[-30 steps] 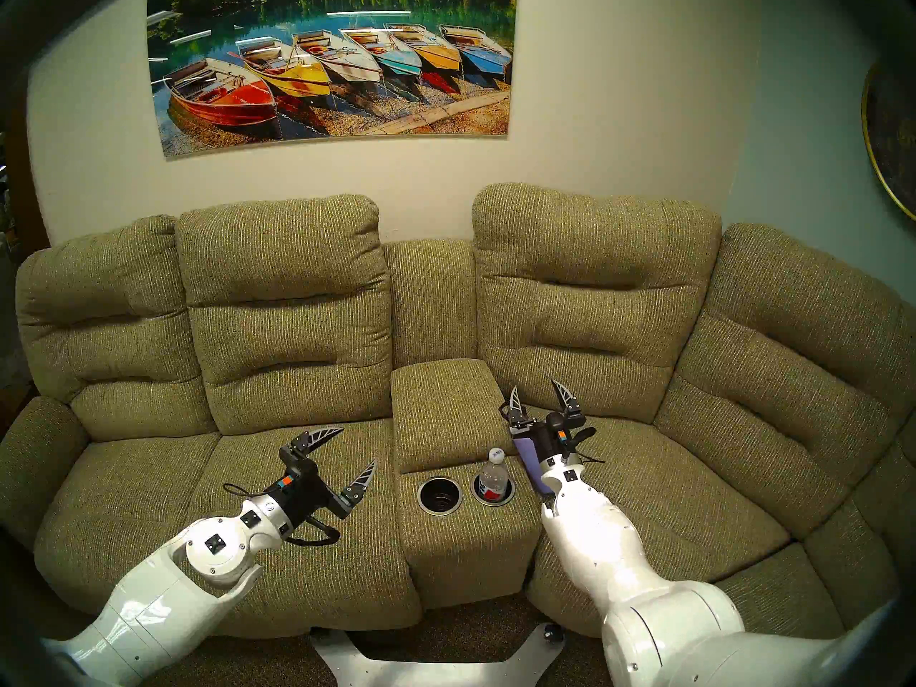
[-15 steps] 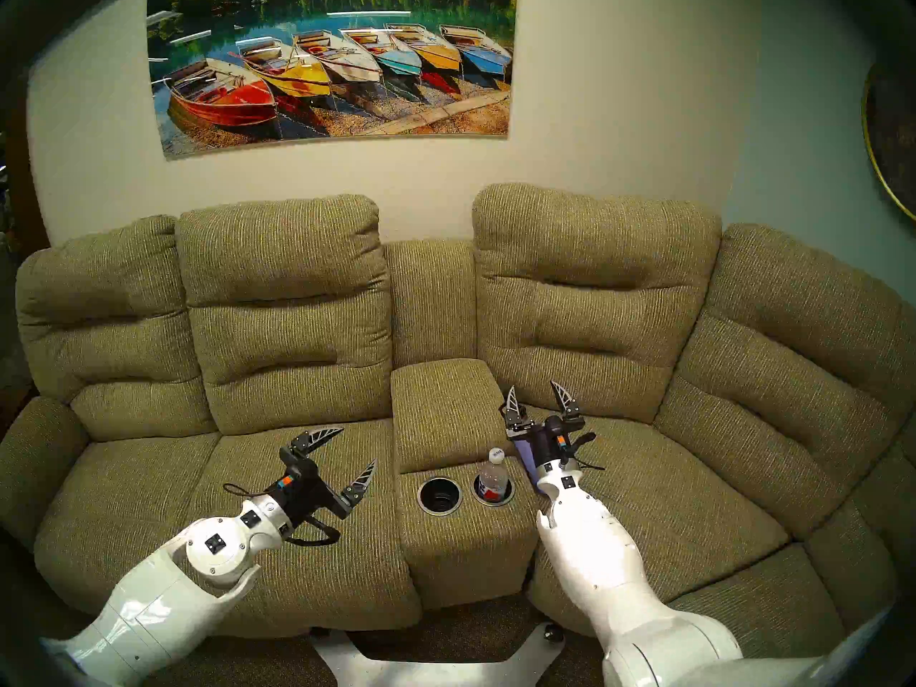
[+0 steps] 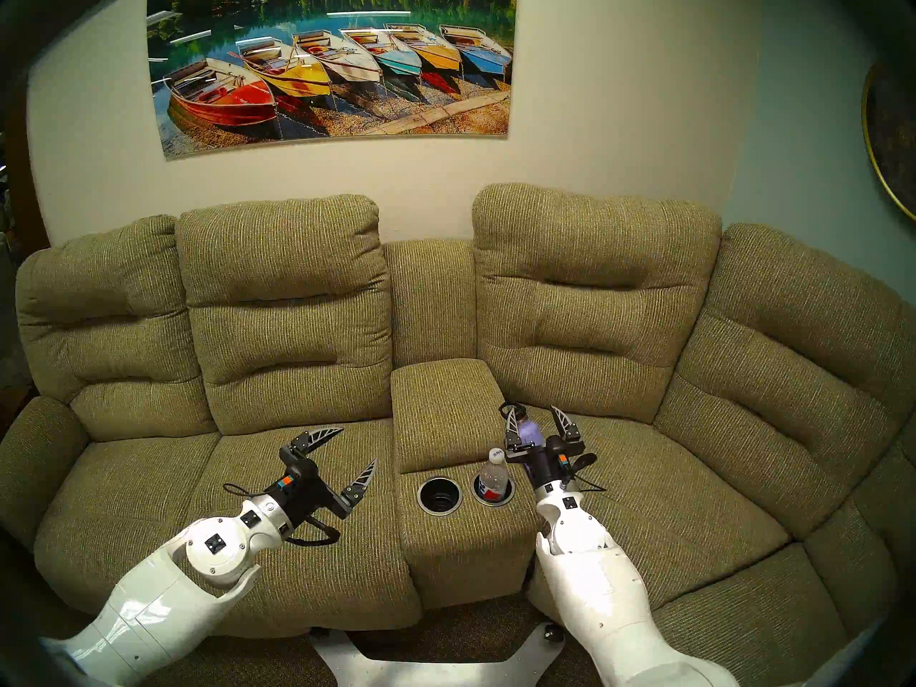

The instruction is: Take bottles out of cup holder

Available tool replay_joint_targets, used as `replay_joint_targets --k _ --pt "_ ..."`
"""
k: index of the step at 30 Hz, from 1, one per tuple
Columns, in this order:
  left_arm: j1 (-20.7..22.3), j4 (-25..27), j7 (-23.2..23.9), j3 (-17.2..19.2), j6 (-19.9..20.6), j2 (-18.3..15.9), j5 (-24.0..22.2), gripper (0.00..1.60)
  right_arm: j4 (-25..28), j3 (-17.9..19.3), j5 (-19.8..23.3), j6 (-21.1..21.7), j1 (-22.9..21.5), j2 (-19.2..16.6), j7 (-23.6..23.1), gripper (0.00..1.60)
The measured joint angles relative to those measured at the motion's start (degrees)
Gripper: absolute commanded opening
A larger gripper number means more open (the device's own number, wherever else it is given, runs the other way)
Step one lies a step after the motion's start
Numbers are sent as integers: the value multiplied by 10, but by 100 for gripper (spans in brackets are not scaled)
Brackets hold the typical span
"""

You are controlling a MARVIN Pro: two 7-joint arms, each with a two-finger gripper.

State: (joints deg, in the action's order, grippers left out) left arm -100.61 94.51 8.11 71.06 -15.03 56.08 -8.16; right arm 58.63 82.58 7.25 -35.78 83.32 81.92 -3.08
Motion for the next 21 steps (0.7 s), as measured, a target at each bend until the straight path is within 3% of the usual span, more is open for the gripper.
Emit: replay_joint_targets --k 13,21 --pt "0 0 -1 -1 0 -1 -1 160 97 3 18 73 67 -9 -22 160" --pt "0 0 -2 -2 0 -2 -1 160 155 -16 27 136 112 -9 -38 160"
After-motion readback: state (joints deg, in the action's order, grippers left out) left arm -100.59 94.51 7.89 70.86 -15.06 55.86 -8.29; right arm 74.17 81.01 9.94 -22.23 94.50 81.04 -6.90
